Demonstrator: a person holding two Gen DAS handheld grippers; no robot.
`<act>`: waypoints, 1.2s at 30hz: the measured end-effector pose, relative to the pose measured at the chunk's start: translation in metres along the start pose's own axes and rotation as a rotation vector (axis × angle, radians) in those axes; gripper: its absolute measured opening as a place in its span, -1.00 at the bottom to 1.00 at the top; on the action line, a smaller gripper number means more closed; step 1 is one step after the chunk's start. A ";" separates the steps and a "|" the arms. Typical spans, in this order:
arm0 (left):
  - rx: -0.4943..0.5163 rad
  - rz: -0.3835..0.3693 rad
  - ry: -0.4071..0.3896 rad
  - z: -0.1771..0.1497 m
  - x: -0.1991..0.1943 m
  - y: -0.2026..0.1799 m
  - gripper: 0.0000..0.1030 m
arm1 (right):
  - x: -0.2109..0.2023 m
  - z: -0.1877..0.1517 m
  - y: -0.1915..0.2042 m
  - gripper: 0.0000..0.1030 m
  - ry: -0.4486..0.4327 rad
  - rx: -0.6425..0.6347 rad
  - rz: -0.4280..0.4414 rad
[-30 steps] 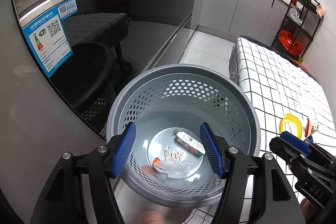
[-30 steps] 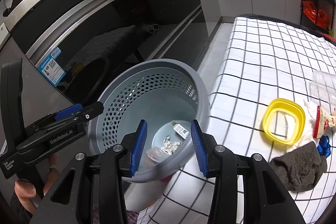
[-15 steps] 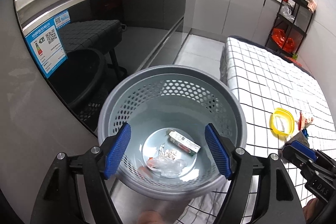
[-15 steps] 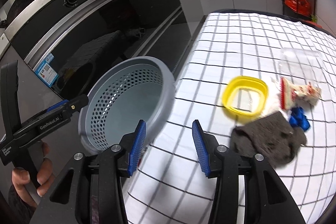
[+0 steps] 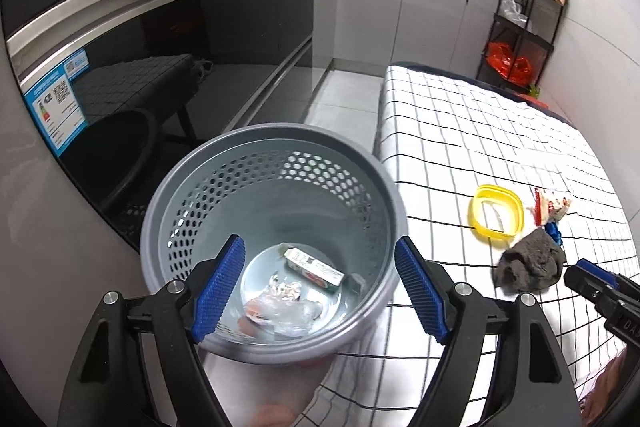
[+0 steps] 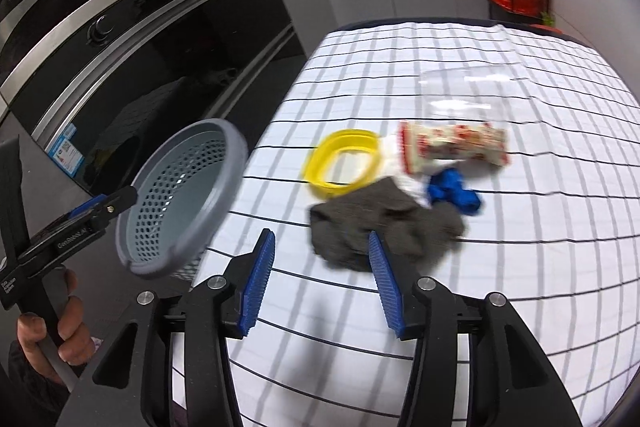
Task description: Collect trash
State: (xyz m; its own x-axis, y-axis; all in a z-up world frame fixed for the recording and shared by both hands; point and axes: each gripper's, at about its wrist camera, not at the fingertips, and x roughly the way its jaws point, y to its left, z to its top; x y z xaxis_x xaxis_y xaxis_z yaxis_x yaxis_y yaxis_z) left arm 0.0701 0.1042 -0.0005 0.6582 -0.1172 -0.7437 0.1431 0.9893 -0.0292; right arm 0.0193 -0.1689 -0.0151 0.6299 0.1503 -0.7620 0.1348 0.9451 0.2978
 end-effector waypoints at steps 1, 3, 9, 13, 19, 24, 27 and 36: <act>0.004 -0.003 -0.001 0.000 0.000 -0.003 0.47 | -0.004 -0.001 -0.006 -0.03 -0.002 0.008 -0.007; 0.010 -0.012 -0.001 -0.003 0.000 -0.009 0.47 | -0.010 -0.004 -0.016 -0.03 -0.009 0.022 -0.021; 0.019 -0.082 0.026 -0.014 0.003 -0.035 0.47 | -0.027 -0.021 -0.044 0.01 -0.024 0.046 -0.080; 0.077 -0.111 0.034 -0.026 0.003 -0.065 0.47 | -0.030 -0.030 -0.056 0.01 -0.014 0.064 -0.091; 0.139 -0.133 0.046 -0.038 0.006 -0.097 0.47 | -0.034 -0.028 -0.061 0.01 -0.023 0.063 -0.095; 0.162 -0.151 0.046 -0.040 0.012 -0.117 0.50 | -0.038 -0.021 -0.065 0.02 -0.024 0.051 -0.091; 0.163 -0.167 0.047 -0.039 0.017 -0.129 0.52 | -0.039 -0.017 -0.068 0.02 -0.023 0.035 -0.097; 0.167 -0.211 0.064 -0.034 0.040 -0.170 0.54 | -0.040 -0.010 -0.087 0.02 -0.021 0.059 -0.084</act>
State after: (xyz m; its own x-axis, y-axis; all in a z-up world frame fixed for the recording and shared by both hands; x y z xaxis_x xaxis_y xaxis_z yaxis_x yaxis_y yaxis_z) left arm 0.0466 -0.0654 -0.0482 0.5539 -0.3083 -0.7734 0.3953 0.9149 -0.0816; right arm -0.0249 -0.2541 -0.0163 0.6307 0.0645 -0.7734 0.2323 0.9352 0.2674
